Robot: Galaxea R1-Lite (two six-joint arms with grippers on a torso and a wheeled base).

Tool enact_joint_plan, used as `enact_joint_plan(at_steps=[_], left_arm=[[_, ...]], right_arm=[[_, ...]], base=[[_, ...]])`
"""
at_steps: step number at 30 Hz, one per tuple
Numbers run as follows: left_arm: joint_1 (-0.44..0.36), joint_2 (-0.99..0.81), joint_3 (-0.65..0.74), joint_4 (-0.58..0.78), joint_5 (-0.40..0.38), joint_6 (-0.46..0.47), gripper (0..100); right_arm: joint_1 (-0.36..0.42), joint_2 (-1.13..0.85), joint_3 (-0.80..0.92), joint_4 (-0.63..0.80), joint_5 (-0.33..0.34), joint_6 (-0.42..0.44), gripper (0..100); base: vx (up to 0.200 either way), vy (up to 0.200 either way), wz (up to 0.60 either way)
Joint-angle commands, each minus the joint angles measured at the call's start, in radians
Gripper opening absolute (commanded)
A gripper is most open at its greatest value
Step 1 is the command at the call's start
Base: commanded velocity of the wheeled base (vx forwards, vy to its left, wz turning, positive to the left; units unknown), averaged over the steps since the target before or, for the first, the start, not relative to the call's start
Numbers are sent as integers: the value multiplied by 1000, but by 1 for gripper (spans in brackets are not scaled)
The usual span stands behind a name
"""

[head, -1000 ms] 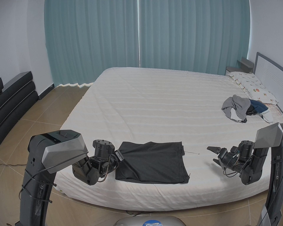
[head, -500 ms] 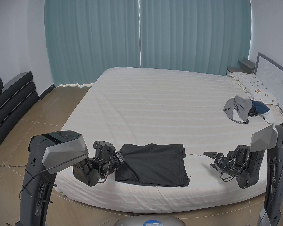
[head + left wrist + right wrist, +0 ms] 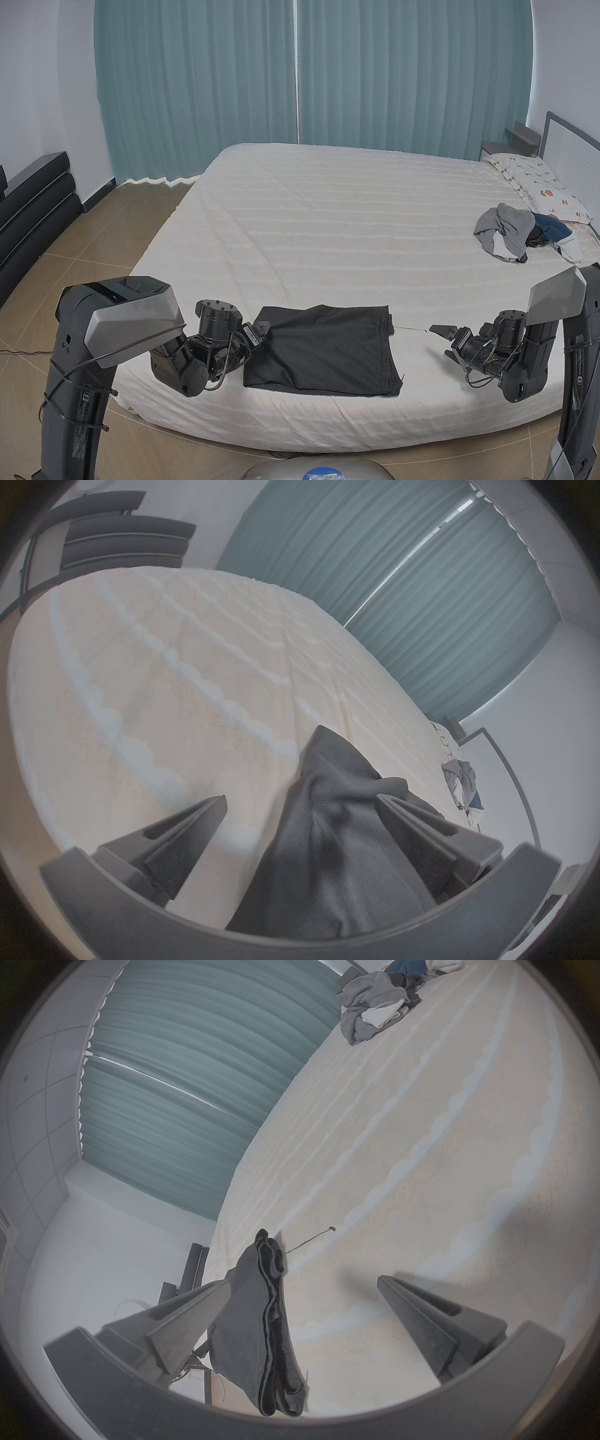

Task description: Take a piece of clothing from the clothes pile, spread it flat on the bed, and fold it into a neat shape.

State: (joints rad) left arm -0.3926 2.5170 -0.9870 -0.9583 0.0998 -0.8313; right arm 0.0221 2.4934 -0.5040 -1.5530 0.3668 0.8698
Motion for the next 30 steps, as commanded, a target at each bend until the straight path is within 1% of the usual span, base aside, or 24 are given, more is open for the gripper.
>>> enact_joint_plan(at_steps=[1,4,9,12,14,18,20,22,23,24,26,27,28,30], left_arm=[[9,-55,51,1,-9,-40,100],[27,-89,84,0,-23,-48,100],[80,-145,137,0,-61,-46,100],[80,-145,137,0,-61,-46,100],[146,-165,159,-66,-57,-34,100],[176,-227,166,-71,-55,-14,100],[187,-264,197,-74,-46,38,100],[204,-331,261,-86,-41,98,100],[207,-368,289,-86,-41,109,100],[207,-368,289,-86,-41,109,100],[208,-474,355,-89,-41,110,100],[212,-537,386,-89,-41,118,100],[212,-543,389,-89,-41,120,100],[222,-669,452,-89,-40,133,100]], right_arm=[[24,4,1,-15,-25,0,100],[48,7,4,-15,-42,0,100],[48,12,4,-15,-46,-2,100],[48,12,4,-15,-46,-2,100],[52,25,1,-13,-51,-32,100],[59,27,-7,-13,-74,-35,100],[75,22,-2,-13,-112,-34,100],[119,-4,13,-15,-186,-38,100],[137,-28,18,-15,-227,-45,100],[137,-28,18,-15,-227,-45,100],[173,-113,33,-13,-301,-64,100],[197,-174,55,-13,-307,-75,100],[199,-180,58,-12,-307,-78,100],[236,-311,121,-4,-318,-137,100]], base=[[0,0,0],[0,0,0],[0,0,0],[0,0,0],[0,0,0],[0,0,0],[0,0,0],[0,0,0],[0,0,0],[0,0,0],[0,0,0],[0,0,0],[0,0,0],[0,0,0]])
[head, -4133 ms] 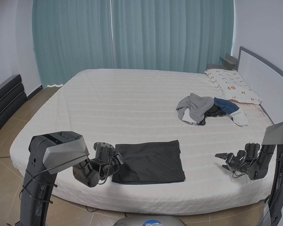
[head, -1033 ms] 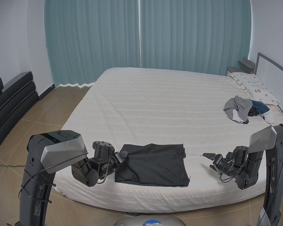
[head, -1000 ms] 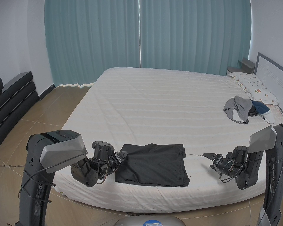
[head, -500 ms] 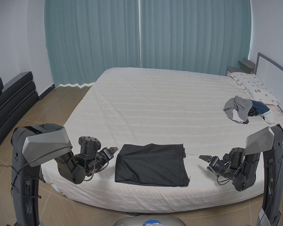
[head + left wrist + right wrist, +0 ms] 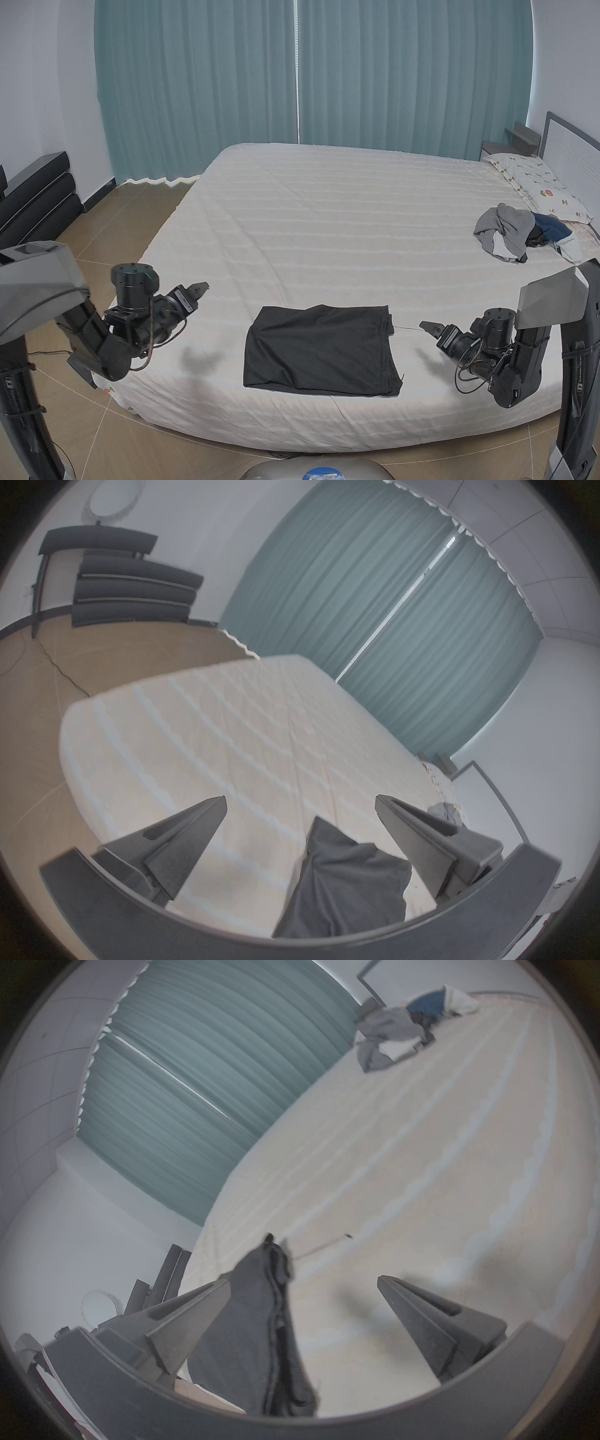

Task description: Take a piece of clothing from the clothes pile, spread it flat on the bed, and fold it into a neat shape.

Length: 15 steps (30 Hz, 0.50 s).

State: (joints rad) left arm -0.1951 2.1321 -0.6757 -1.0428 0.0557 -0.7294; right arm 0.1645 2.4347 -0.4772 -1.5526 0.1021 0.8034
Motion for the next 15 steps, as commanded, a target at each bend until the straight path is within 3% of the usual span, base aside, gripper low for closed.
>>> enact_joint_plan(at_steps=[1,4,8,9,13,15], left_arm=[[25,-284,140,-5,4,31,100],[48,-459,242,-5,1,90,100],[59,-566,314,-5,1,134,100],[57,-647,358,-5,1,163,100],[56,-793,417,7,-2,231,100],[56,-868,456,9,1,321,100]], right_arm=[[93,-252,94,-4,-53,-70,100],[142,-417,230,-14,-84,-220,100],[168,-546,313,-14,-130,-288,100],[171,-655,358,-14,-159,-343,100],[162,-855,436,-3,-167,-426,100],[161,-976,477,11,-170,-492,100]], base=[[0,0,0],[0,0,0],[0,0,0],[0,0,0],[0,0,0],[0,0,0]])
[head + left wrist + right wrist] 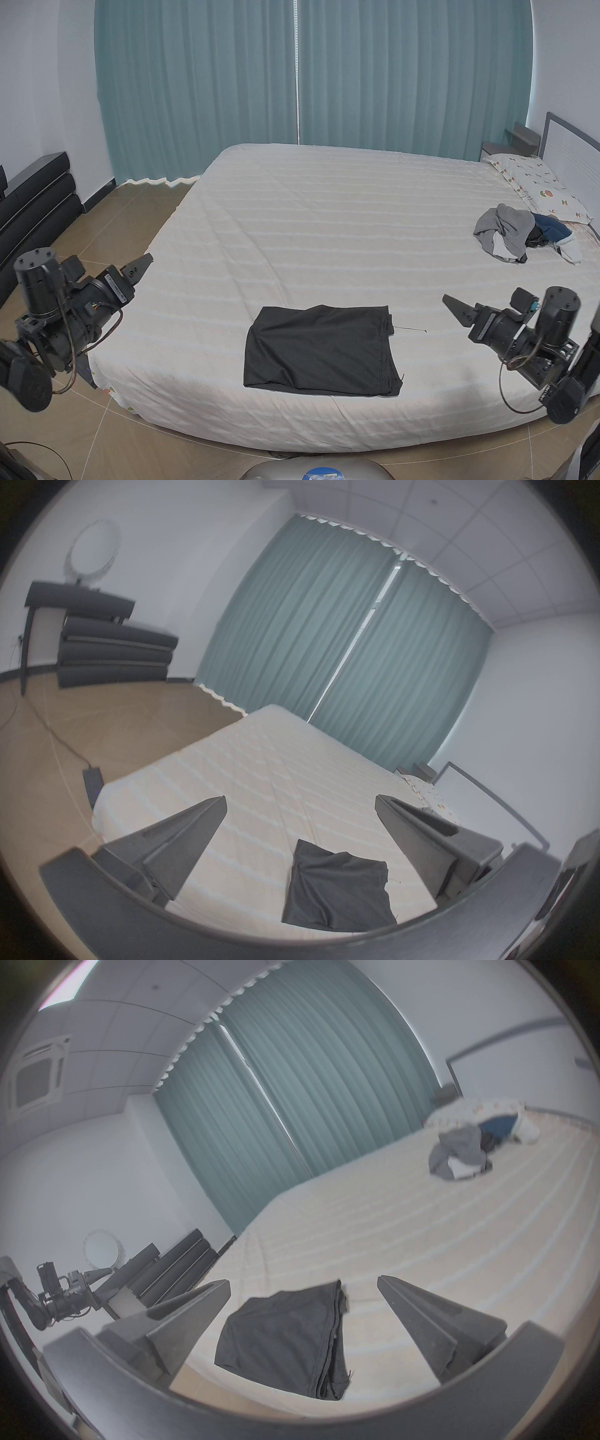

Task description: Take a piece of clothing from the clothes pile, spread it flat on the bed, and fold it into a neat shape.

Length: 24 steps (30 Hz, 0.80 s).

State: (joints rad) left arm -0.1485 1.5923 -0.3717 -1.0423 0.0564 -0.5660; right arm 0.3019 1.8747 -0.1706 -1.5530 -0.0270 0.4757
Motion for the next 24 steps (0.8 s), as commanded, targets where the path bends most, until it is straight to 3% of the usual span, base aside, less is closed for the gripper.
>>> enact_joint_plan(at_steps=[1,3,6,7,9,11,12,14,16,19,20,24], left_arm=[[9,-364,171,8,2,195,100],[9,-437,214,12,2,248,100],[9,-549,260,51,2,342,100],[9,-549,260,51,2,342,100],[9,-664,275,139,3,397,100],[9,-735,275,203,3,416,100],[9,-815,267,294,3,440,100],[10,-867,260,360,5,460,100],[12,-1019,229,558,8,512,100],[12,-1115,200,677,10,538,100],[12,-1232,151,849,10,569,100],[12,-1394,63,1110,8,601,100]], right_arm=[[20,-471,171,34,-48,-178,100],[-4,-597,171,106,-54,-197,100],[-44,-798,171,330,-42,-233,100],[-44,-798,171,330,-42,-233,100],[-53,-980,171,570,-39,-258,100],[-53,-1074,171,691,-39,-279,100],[-55,-1169,166,806,-39,-324,100],[-56,-1223,161,866,-40,-358,100],[-86,-1326,100,990,-40,-427,100],[-116,-1361,49,1053,-39,-440,100],[-155,-1401,10,1153,-37,-442,100],[-196,-1533,2,1364,-16,-462,100]], base=[[0,0,0],[0,0,0],[0,0,0],[0,0,0],[0,0,0],[0,0,0],[0,0,0],[0,0,0],[0,0,0],[0,0,0],[0,0,0],[0,0,0]])
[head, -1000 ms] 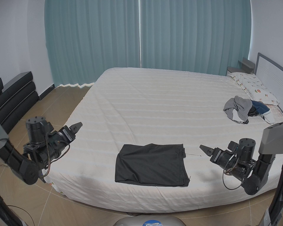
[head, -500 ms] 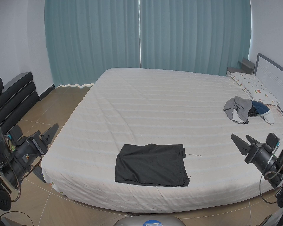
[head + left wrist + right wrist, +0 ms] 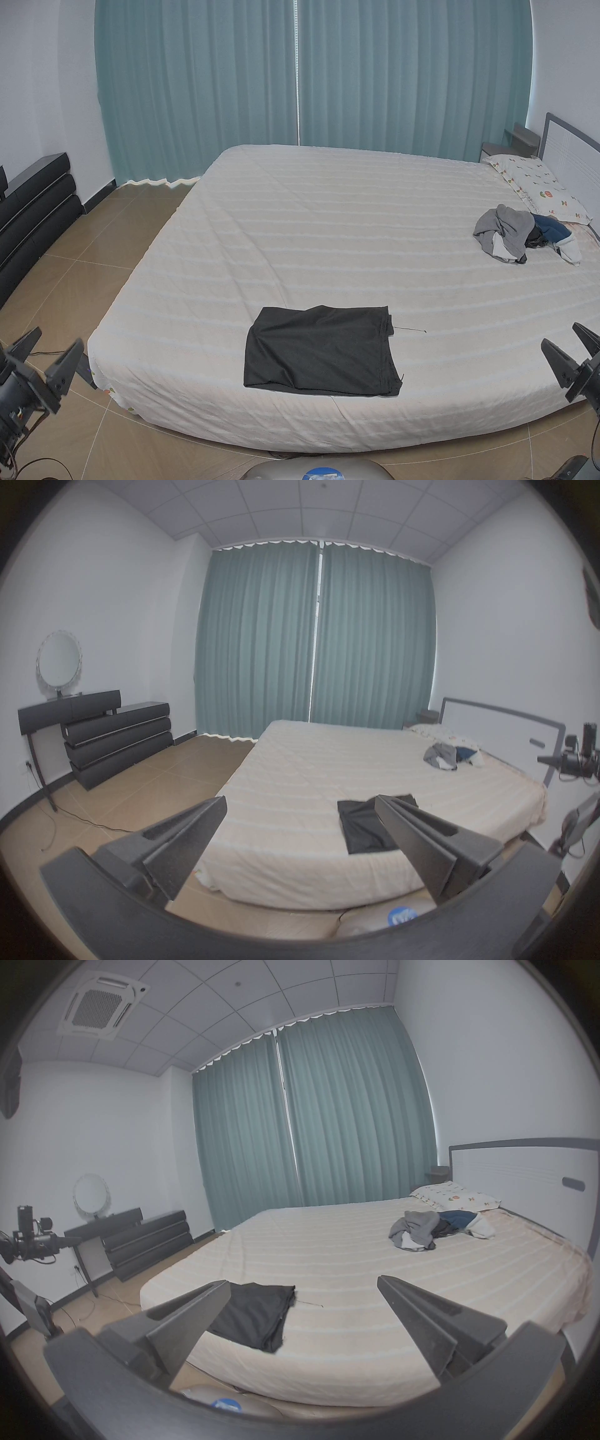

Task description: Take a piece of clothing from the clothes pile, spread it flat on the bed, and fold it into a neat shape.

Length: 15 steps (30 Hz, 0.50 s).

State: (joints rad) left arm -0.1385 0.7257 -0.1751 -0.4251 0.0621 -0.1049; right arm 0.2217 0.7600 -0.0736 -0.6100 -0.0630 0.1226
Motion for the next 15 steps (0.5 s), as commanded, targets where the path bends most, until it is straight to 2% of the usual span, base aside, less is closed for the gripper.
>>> enact_joint_plan(at_steps=[1,2,4,6,7,8,9,12,15], left_arm=[[2,-563,-142,539,1,145,100],[2,-577,-144,552,-1,148,100],[2,-634,-133,592,10,179,100],[5,-635,-132,588,30,186,100],[5,-637,-138,591,70,183,100],[5,-637,-138,591,70,183,100],[5,-637,-141,592,107,182,100],[7,-637,-145,597,117,180,100],[105,-634,-224,666,117,182,100]], right_arm=[[-113,-472,-97,483,31,-132,100],[-110,-495,-98,510,32,-144,100],[-110,-625,-127,679,28,-231,100],[-113,-665,-149,771,22,-265,100],[-116,-662,-170,805,3,-276,100],[-116,-662,-170,805,3,-276,100],[-116,-660,-198,803,-21,-273,100],[-116,-660,-202,806,-34,-273,100],[-147,-642,-268,822,-74,-284,100]], base=[[0,0,0],[0,0,0],[0,0,0],[0,0,0],[0,0,0],[0,0,0],[0,0,0],[0,0,0],[0,0,0]])
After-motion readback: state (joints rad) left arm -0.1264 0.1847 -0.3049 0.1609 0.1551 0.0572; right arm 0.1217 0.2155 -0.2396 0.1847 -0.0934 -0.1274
